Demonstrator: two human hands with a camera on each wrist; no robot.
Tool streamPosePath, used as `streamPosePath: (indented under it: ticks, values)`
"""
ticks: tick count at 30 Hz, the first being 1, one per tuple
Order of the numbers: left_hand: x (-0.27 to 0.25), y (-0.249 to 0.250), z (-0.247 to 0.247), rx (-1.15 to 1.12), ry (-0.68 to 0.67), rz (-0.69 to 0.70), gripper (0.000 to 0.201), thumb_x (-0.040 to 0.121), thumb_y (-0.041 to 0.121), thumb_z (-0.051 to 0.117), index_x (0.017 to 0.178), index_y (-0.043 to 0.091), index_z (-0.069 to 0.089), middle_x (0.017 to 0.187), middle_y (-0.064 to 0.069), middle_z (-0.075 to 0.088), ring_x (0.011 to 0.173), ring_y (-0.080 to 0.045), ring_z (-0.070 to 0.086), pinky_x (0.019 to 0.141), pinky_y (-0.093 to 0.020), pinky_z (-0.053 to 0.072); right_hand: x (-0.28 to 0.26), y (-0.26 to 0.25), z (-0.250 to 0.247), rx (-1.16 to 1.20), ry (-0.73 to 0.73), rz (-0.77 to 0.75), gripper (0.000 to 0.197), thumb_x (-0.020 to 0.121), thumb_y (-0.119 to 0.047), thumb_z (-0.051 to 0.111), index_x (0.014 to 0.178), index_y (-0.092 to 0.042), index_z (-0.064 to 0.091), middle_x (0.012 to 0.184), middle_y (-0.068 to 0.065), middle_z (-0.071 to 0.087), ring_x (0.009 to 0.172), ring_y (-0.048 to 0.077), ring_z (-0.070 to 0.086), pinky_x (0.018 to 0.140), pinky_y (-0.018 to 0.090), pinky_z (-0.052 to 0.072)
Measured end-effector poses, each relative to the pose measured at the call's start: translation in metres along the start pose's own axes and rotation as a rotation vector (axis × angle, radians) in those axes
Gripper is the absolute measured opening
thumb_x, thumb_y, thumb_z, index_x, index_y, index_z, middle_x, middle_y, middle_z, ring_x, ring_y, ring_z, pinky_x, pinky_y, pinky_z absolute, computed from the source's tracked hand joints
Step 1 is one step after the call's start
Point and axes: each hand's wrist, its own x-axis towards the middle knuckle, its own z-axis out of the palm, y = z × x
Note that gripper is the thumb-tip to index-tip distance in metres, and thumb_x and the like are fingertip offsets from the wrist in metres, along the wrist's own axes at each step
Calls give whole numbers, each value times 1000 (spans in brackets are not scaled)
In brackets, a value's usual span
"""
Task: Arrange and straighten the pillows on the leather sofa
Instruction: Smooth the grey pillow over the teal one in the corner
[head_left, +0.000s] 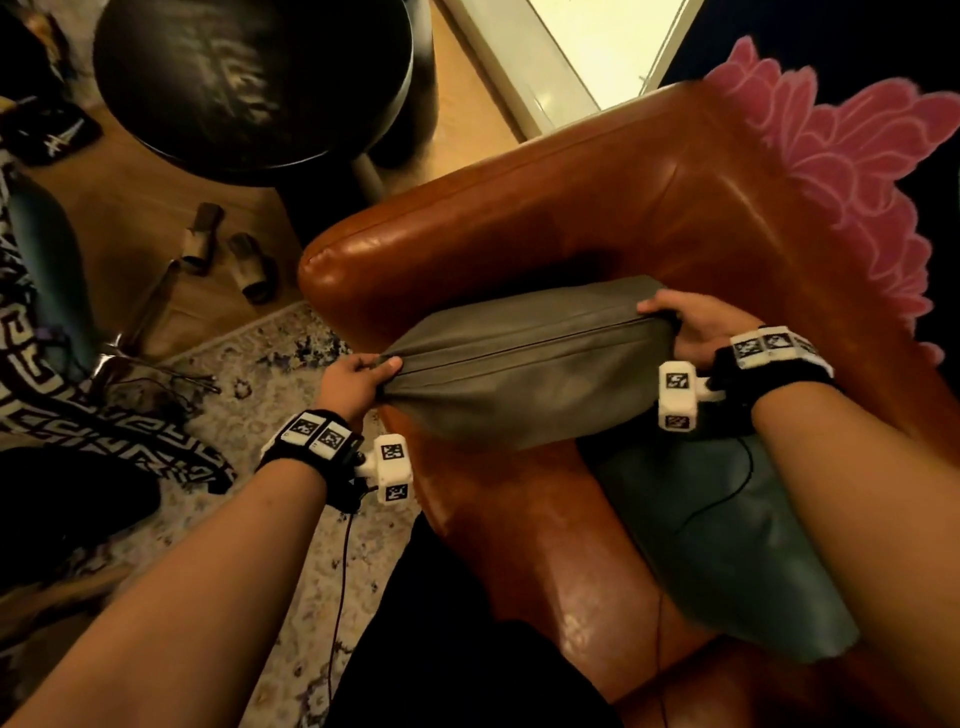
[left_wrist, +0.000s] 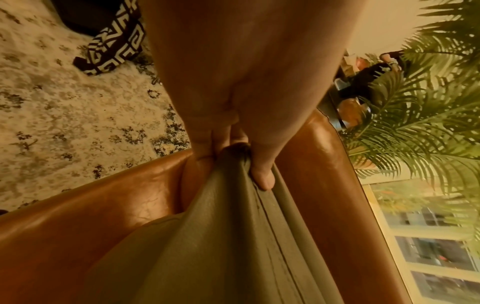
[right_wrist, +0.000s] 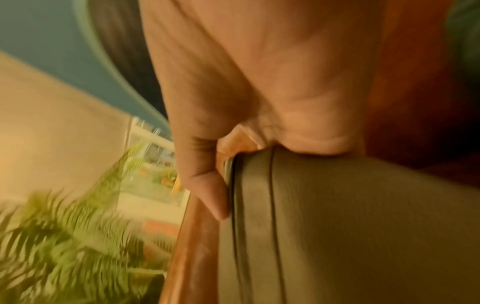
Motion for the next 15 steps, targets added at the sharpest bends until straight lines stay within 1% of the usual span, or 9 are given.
streamPosePath:
  ticks: [2,4,5,7,8,9,11,13,15]
  values:
    - [6,-2,-1,-12,8,-20,30,84,16,79,106,-2,68,103,-19,71,94,-31,68,86,-46,59,3,-4,-8,0,37,19,31,89,0,57,120,-1,62,113,19,68,96,33,70,56,38,61]
    - [6,-3,2,-16,-3,-31,15,85,14,78,94,6,68,95,-14,70,88,-28,67,79,-40,58,12,-6,-18,-91,136,-25,23,83,4,68,105,-3,66,100,16,72,101,34,67,55,33,59]
    - [7,-5,4,-16,-10,-36,12,86,14,77,90,9,67,92,-12,70,85,-26,67,74,-37,56,15,-6,-22,-197,203,-72,20,77,-2,78,94,-4,68,90,13,73,97,32,68,57,32,59]
    - [7,-7,7,-28,-9,-39,11,86,14,76,90,10,66,89,-9,69,82,-24,66,68,-34,55,22,-6,-34,-483,330,-135,44,58,-28,95,77,-3,65,78,9,69,82,27,66,66,33,54]
    - [7,-7,6,-39,-3,-34,12,86,13,76,92,8,67,89,-10,69,81,-24,66,69,-34,56,21,-5,-36,-597,394,-126,52,54,-39,96,73,-4,61,76,9,64,75,25,62,66,34,48]
    - [7,-7,6,-40,2,-26,15,86,13,76,96,6,67,90,-10,70,81,-24,67,71,-35,56,23,-4,-40,-643,432,-138,55,55,-43,94,75,-3,63,78,10,63,74,26,61,65,37,47]
    - [6,-8,4,-36,12,-15,24,85,14,77,103,2,68,91,-11,69,80,-24,66,68,-34,56,29,1,-43,-485,389,-137,52,60,-33,94,92,0,68,95,14,71,87,30,68,72,41,53]
    - [4,-8,3,-37,23,-12,25,85,15,77,104,2,67,89,-10,69,78,-22,65,63,-32,54,26,2,-41,-231,284,-115,46,68,-13,89,107,-3,67,112,15,71,101,31,69,74,38,58]
    - [1,-6,2,-24,25,-10,15,87,15,76,95,6,67,84,-7,68,73,-19,64,59,-29,53,17,-1,-39,-141,219,-168,42,73,-3,83,111,-4,66,108,13,71,101,29,69,67,32,60]
